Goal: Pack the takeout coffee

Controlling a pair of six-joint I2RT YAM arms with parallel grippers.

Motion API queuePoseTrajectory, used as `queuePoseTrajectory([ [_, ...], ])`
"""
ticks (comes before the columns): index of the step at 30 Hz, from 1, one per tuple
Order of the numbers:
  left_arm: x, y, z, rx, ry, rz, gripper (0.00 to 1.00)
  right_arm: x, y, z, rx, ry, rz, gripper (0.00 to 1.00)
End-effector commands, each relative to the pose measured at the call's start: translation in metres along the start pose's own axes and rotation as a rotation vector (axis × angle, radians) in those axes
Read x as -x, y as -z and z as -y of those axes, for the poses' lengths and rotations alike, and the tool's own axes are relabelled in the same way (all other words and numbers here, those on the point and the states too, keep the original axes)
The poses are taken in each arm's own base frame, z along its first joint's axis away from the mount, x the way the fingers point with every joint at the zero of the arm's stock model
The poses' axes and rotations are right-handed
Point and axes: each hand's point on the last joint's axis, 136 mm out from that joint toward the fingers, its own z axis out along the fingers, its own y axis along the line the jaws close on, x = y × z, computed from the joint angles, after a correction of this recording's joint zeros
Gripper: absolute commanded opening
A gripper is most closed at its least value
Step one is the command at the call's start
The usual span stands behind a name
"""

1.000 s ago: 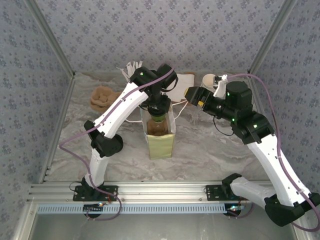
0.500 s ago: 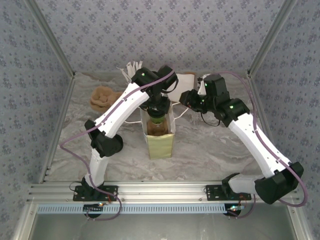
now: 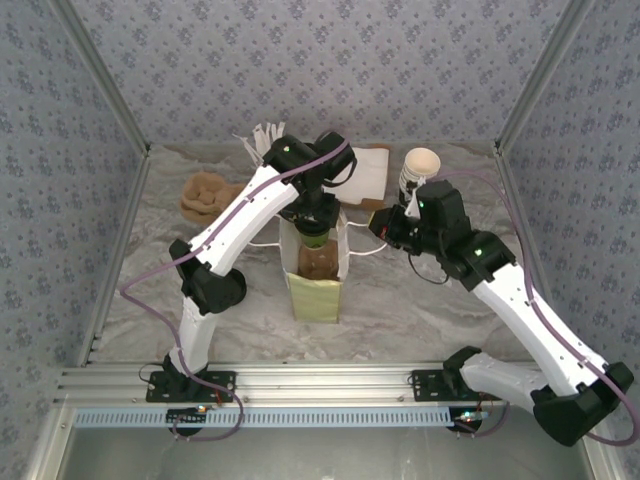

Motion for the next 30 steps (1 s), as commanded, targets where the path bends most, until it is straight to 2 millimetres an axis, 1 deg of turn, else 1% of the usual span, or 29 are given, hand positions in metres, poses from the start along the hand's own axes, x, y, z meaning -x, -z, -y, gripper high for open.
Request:
queuePoseTrajectory([
  [1,-0.025,0.017,-0.023,0.062,0.010,-0.071,0.55,-0.003,0.003,0.000,-0.004,-0.053,0.046,0.07],
  [6,-0.024,0.016,-0.021,0.058,0.025,-0.065,0.55,-0.017,0.002,-0.001,-0.004,-0.067,0.049,0.07],
  [9,-0.025,0.020,-0.015,0.044,0.026,-0.054,0.55,-0.018,0.005,-0.005,0.001,-0.063,0.068,0.09],
  [13,-0.029,0.021,-0.003,0.037,0.006,-0.059,0.55,-0.014,0.014,-0.008,0.007,-0.060,0.092,0.19],
  [19,-0.031,0.030,0.005,0.030,-0.002,-0.038,0.55,-0.011,0.024,-0.002,-0.015,-0.037,0.114,0.31],
  [21,-0.033,0.027,0.007,0.031,-0.010,-0.046,0.55,-0.009,0.027,0.001,-0.024,-0.033,0.121,0.33],
  [24,-0.035,0.019,0.006,0.053,-0.018,-0.069,0.55,-0.001,0.031,0.008,-0.030,-0.038,0.130,0.35],
  [28,-0.036,0.009,0.006,0.077,-0.023,-0.092,0.55,0.007,0.034,0.009,-0.024,-0.033,0.139,0.35],
  [30,-0.036,0.005,0.007,0.080,-0.030,-0.101,0.55,0.008,0.033,0.011,-0.027,-0.036,0.135,0.36],
])
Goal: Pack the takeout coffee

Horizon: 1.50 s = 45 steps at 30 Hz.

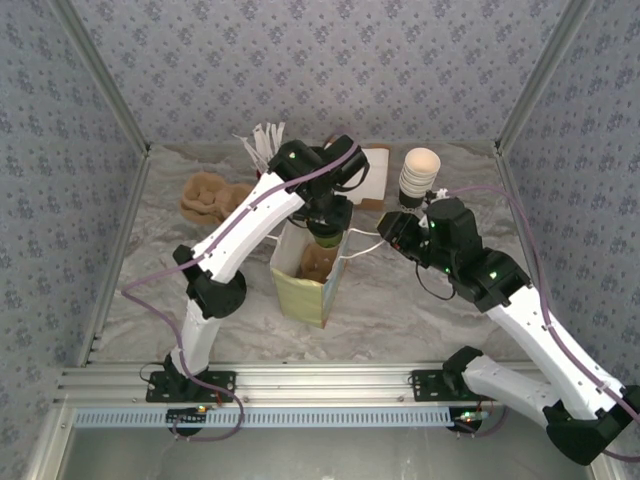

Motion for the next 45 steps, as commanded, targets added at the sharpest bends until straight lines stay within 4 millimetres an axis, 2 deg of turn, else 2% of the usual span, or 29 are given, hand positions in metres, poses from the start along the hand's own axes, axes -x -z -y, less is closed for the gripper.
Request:
queuePoseTrajectory([
  [1,-0.034,-0.012,-0.024,0.129,-0.031,-0.164,0.55,0.001,0.006,-0.003,0.015,0.026,-0.016,0.35],
  [9,-0.033,-0.027,-0.025,0.126,-0.030,-0.187,0.54,-0.007,0.001,-0.005,0.039,0.023,-0.067,0.36],
  [20,-0.039,-0.043,-0.023,0.085,-0.028,-0.197,0.53,-0.025,0.006,-0.014,0.082,0.034,-0.137,0.43],
  [29,-0.026,-0.039,-0.019,0.043,-0.011,-0.141,0.50,-0.040,0.002,-0.013,0.076,0.057,-0.171,0.42],
  [35,-0.014,-0.032,-0.016,0.025,-0.009,-0.086,0.50,-0.041,0.001,-0.011,0.068,0.062,-0.171,0.36],
  [41,-0.012,-0.036,-0.013,0.013,-0.014,-0.069,0.49,-0.040,0.001,-0.009,0.063,0.075,-0.167,0.28],
  [45,-0.010,-0.034,-0.013,0.008,-0.013,-0.045,0.48,-0.046,0.001,0.002,0.029,0.082,-0.185,0.23],
])
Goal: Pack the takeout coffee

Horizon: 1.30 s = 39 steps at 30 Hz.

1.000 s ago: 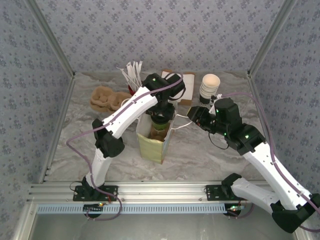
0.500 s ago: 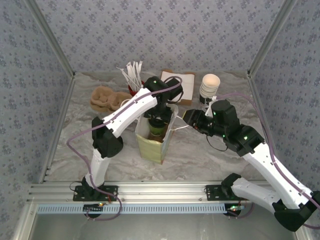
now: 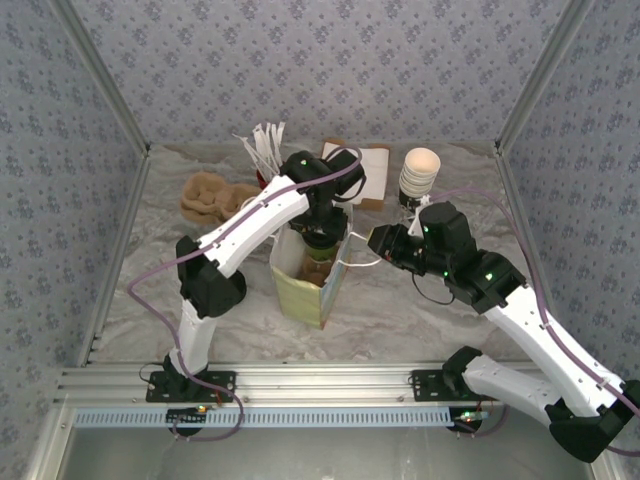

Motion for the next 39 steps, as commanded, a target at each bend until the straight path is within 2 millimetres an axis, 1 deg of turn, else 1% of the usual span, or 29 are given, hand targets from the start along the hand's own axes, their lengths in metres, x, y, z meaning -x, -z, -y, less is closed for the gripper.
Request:
queuePoseTrajectory([
  [1,0.006,0.022,-0.002,-0.032,0.000,0.069,0.48,-0.008,0.002,0.011,-0.035,0.020,-0.015,0.22],
  [5,0.008,0.026,-0.004,-0.019,-0.015,0.099,0.48,-0.009,0.003,0.017,-0.052,0.023,-0.016,0.18],
  [14,0.006,0.022,-0.005,-0.034,-0.027,0.154,0.47,-0.011,0.003,0.030,-0.085,0.018,-0.017,0.13],
  [22,0.004,0.011,-0.007,-0.003,-0.047,0.125,0.47,-0.008,0.002,0.036,-0.099,0.014,-0.012,0.11],
  [28,0.003,-0.001,-0.005,0.018,-0.057,0.091,0.47,-0.005,0.001,0.033,-0.088,0.019,-0.006,0.11],
  [39,0.003,-0.020,0.003,-0.002,-0.059,0.058,0.47,0.001,-0.001,0.030,-0.077,0.027,0.005,0.10],
])
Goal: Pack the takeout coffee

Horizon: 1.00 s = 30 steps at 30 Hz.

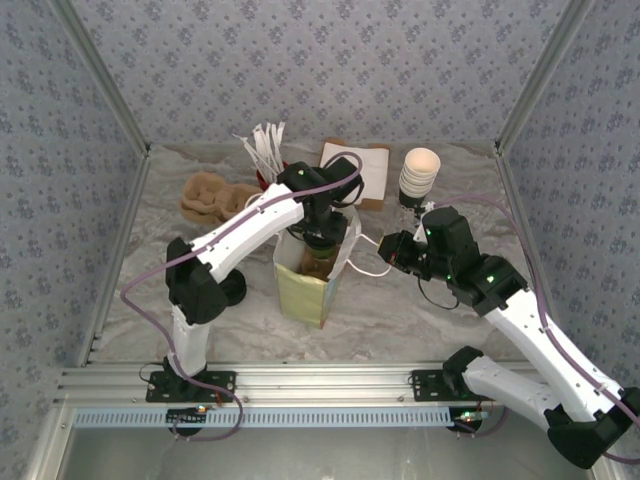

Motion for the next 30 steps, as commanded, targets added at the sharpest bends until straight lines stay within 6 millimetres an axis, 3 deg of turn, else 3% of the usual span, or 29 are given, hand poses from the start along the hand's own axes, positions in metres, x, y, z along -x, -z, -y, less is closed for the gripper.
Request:
queuePoseTrajectory([
  [1,-0.001,-0.009,0.003,0.002,-0.019,-0.020,0.47,0.002,-0.001,-0.001,0.007,0.020,0.003,0.10],
  [30,-0.026,-0.050,0.006,0.005,-0.001,-0.156,0.47,0.011,-0.009,-0.006,0.006,0.044,0.014,0.10],
])
